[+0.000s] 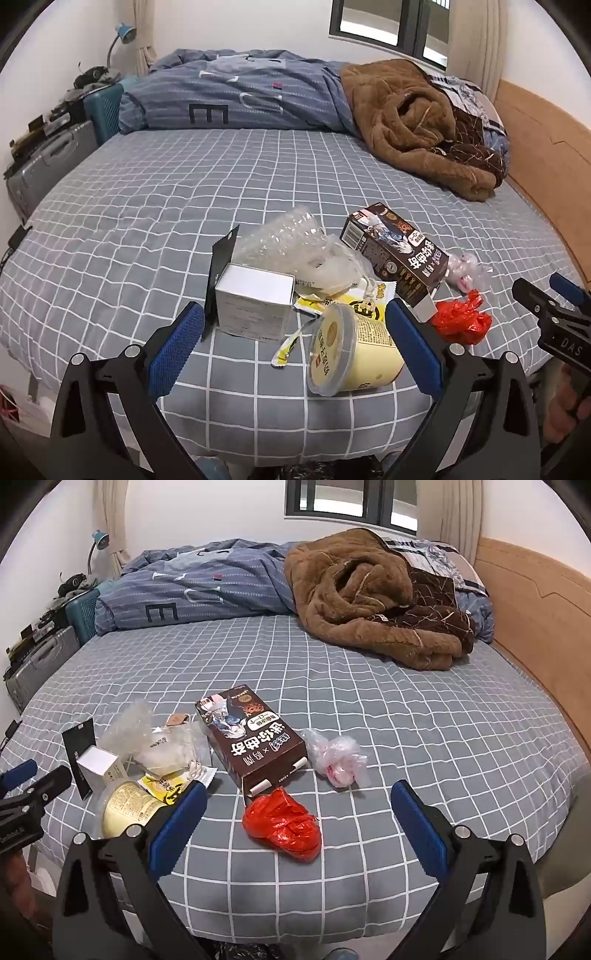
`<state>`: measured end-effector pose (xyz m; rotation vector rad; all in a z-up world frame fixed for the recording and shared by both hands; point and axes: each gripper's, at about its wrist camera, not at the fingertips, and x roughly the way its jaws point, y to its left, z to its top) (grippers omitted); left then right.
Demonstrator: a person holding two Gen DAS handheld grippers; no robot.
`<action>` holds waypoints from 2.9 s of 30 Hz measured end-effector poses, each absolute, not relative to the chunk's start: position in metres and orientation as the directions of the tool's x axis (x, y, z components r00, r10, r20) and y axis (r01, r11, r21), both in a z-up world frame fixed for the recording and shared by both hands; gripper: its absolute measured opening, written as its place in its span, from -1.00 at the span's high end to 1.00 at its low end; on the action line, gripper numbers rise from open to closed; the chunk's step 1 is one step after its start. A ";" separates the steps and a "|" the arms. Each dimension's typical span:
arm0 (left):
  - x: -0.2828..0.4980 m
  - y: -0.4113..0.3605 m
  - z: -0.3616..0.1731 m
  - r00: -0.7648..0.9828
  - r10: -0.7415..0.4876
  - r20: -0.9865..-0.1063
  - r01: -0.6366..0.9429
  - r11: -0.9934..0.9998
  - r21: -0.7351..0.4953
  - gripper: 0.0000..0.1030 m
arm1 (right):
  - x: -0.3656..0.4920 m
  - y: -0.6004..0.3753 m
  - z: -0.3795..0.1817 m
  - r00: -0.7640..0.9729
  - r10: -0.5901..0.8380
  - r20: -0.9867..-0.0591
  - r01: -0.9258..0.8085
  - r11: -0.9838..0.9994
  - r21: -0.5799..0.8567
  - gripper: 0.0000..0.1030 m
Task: Collect trash
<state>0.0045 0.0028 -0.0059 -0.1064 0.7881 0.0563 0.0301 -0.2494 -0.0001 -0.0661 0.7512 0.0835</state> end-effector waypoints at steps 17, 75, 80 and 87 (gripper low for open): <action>0.007 0.008 -0.008 0.704 0.016 -0.710 -0.099 0.992 -0.076 -0.89 | 0.033 -0.248 -0.003 0.724 0.051 -0.688 -0.096 0.995 -0.027 -0.86; 0.010 0.013 -0.017 0.687 0.035 -0.726 -0.091 0.995 -0.037 -0.89 | 0.037 -0.253 -0.005 0.722 0.051 -0.690 -0.085 0.996 -0.015 -0.86; 0.022 0.026 -0.030 0.666 0.056 -0.744 -0.113 0.993 -0.026 -0.89 | 0.048 -0.251 -0.021 0.697 0.045 -0.716 -0.092 0.995 -0.027 -0.86; 0.045 0.035 -0.051 0.624 0.074 -0.778 -0.105 0.994 0.011 -0.89 | 0.067 -0.246 -0.049 0.651 0.049 -0.758 -0.105 0.994 -0.026 -0.86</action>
